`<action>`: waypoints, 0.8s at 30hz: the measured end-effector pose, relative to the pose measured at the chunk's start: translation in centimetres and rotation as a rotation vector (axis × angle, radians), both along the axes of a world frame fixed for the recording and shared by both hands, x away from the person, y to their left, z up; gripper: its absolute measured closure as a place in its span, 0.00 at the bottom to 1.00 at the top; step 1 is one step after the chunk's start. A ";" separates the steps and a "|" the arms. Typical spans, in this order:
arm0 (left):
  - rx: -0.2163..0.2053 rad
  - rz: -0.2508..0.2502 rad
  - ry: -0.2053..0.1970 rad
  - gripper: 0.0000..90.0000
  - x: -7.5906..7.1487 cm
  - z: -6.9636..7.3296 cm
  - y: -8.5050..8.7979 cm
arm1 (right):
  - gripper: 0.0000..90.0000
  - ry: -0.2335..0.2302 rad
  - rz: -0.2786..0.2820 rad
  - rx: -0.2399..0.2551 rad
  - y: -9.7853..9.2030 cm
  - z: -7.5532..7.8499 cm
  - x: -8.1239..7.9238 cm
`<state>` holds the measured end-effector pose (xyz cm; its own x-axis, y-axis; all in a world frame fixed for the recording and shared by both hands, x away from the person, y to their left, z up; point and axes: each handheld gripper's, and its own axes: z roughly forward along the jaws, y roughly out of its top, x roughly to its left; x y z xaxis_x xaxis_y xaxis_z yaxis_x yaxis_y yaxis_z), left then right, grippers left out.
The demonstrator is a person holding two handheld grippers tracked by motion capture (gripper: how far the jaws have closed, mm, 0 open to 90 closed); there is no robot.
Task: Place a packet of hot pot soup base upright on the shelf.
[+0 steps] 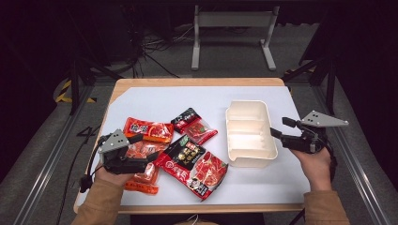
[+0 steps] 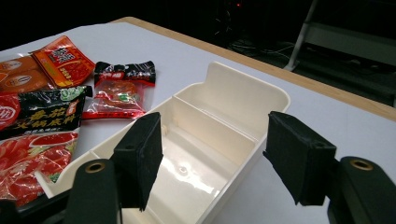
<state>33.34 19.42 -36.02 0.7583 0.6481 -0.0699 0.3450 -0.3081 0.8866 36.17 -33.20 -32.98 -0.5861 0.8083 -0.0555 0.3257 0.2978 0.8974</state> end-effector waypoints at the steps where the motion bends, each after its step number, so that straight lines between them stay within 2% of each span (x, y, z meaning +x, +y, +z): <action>1: 0.003 -0.004 0.000 0.18 0.0 0.0 -0.2 | 0.40 0.002 0.000 -0.002 0.0 0.0 0.0; 3: -0.005 -0.029 0.011 0.18 0.1 -0.2 -0.5 | 0.40 0.005 0.003 -0.002 0.1 -0.1 0.0; 6: -0.023 -0.025 0.025 0.15 0.1 -0.4 -0.8 | 0.40 0.013 0.008 -0.004 0.3 -0.2 0.1; 12: -0.016 0.001 0.071 0.13 0.9 -1.3 -1.4 | 0.40 0.018 0.013 -0.012 0.5 -0.4 0.2; 16: -0.023 -0.013 0.111 0.20 1.4 -2.1 -1.6 | 0.40 0.023 0.016 -0.012 0.6 -0.4 0.3; 21: 0.035 0.013 0.146 0.29 1.9 -3.2 -2.2 | 0.39 0.028 0.017 -0.013 0.7 -0.5 0.3; 24: 0.055 0.023 0.188 0.32 2.3 -3.9 -2.5 | 0.39 0.026 0.019 -0.015 0.8 -0.5 0.3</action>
